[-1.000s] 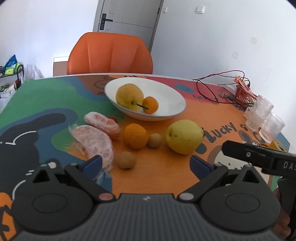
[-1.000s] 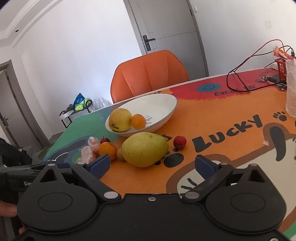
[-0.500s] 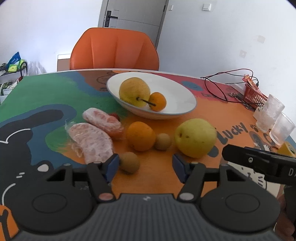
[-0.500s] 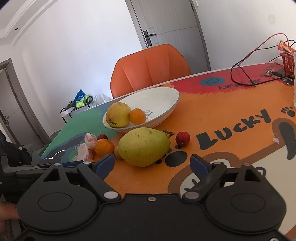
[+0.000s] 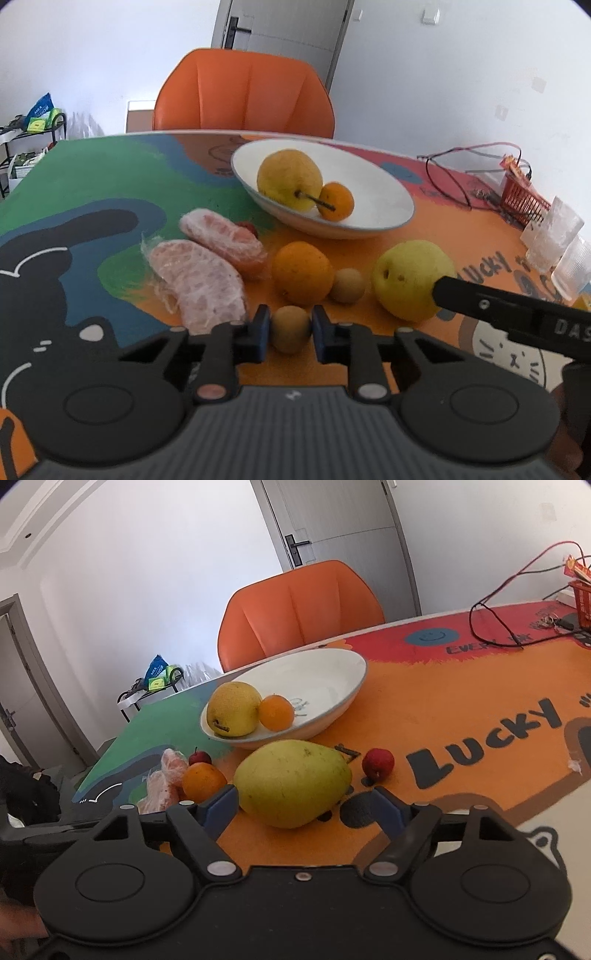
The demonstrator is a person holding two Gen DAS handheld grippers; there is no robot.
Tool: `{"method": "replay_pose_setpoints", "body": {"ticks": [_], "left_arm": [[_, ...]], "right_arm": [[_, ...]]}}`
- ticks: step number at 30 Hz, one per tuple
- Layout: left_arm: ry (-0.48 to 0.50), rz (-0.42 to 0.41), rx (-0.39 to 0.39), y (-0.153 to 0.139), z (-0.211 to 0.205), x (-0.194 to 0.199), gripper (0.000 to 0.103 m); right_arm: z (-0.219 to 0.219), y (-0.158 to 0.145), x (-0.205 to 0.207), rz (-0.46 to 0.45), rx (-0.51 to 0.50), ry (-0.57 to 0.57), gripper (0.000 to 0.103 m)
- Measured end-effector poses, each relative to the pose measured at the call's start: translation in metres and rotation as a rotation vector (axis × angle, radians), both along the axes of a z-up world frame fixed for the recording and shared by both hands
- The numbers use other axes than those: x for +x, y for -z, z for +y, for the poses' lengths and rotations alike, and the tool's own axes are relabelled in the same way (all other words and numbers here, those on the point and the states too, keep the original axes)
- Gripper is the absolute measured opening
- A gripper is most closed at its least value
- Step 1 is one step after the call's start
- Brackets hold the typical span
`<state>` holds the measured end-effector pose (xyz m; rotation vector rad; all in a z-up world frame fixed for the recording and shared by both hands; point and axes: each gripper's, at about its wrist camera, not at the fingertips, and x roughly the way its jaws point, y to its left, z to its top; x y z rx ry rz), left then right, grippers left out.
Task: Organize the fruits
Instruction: 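Close the right tool around the large green-yellow mango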
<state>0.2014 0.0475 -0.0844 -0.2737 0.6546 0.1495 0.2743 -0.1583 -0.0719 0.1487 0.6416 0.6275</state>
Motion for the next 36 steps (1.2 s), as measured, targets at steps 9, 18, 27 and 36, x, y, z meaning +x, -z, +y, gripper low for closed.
{"method": "replay_pose_setpoints", "body": {"ticks": [9,18,27,36], "left_arm": [[0.001,-0.067,-0.010,-0.020,0.006,-0.011,0.022],[-0.017,-0.089,-0.015,-0.026,0.018,-0.015,0.022],[-0.048,-0.084,-0.018,-0.023,0.034,-0.011,0.022],[-0.048,-0.096,-0.007,-0.030,0.036,-0.008,0.022]], "right_arm": [[0.015,0.006,0.014,0.019,-0.014,0.001,0.085],[0.027,0.009,0.019,0.027,-0.021,0.006,0.088],[0.034,0.015,0.025,0.039,-0.019,0.012,0.081],[0.024,0.012,0.019,0.037,0.024,0.036,0.081]]}}
